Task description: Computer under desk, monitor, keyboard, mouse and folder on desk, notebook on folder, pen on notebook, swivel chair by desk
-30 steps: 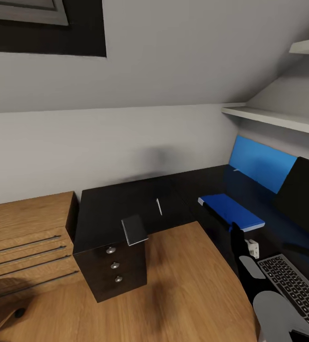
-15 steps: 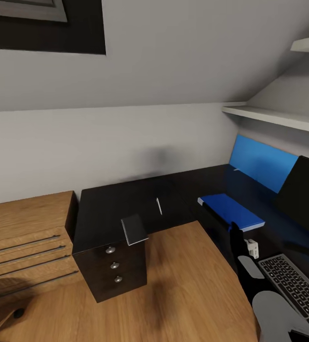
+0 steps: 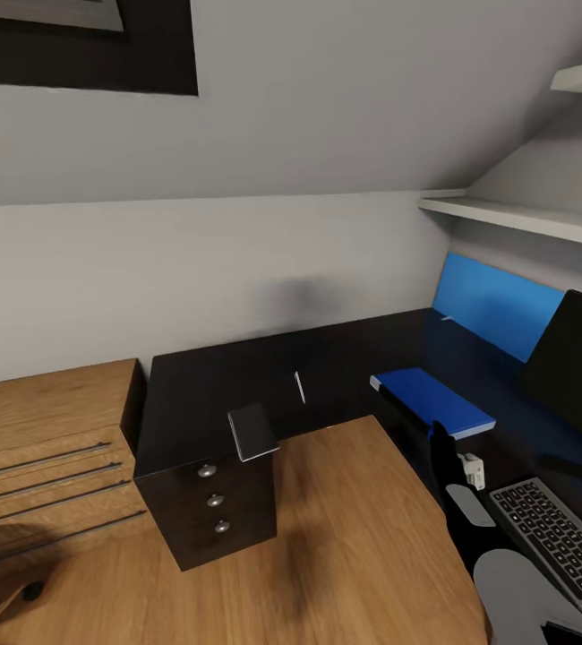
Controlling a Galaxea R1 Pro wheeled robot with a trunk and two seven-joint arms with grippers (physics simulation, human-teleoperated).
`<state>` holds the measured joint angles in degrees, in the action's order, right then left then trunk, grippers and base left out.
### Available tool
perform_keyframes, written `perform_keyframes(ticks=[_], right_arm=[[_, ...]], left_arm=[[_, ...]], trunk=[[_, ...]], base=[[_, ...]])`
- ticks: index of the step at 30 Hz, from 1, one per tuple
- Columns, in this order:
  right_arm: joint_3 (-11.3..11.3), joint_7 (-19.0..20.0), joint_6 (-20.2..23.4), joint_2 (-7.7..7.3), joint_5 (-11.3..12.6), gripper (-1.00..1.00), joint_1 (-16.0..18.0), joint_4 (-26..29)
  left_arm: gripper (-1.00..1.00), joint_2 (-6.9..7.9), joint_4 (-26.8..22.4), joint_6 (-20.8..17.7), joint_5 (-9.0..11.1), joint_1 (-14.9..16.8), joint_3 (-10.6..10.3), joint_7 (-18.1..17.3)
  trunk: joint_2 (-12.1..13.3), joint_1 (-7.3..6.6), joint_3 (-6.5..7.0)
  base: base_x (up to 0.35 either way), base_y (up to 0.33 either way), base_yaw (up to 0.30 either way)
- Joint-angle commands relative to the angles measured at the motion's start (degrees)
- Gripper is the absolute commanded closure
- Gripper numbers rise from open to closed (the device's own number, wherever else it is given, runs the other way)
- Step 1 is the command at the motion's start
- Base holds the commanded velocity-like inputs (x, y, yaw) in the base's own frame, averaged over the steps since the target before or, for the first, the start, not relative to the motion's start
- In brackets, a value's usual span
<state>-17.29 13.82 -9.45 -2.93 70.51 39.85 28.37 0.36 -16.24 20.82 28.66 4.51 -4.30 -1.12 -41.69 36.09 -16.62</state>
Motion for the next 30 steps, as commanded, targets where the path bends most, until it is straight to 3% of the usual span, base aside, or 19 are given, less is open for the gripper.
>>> perform_keyframes(ticks=[1,16,30], right_arm=[[-0.02,0.42,-0.05,0.02,0.6,1.0,0.06,-0.19],[-0.11,0.39,-0.05,0.31,0.6,1.0,0.06,-1.29],[-0.11,0.38,-0.86,0.87,0.6,1.0,0.06,-1.78]], left_arm=[[-1.0,-0.01,0.07,0.28,0.61,0.05,-0.44,-0.11],[-1.0,-0.1,0.07,0.28,0.61,0.04,-0.45,-0.11],[-1.0,-0.1,0.07,0.28,0.61,0.05,-0.51,-0.19]], trunk=[[-0.48,0.23,-0.26],[-6.49,3.53,-2.95],[-6.49,3.53,-2.95]], base=[[0.0,0.0,0.0],[0.0,0.0,0.0],[0.004,0.0,0.0]])
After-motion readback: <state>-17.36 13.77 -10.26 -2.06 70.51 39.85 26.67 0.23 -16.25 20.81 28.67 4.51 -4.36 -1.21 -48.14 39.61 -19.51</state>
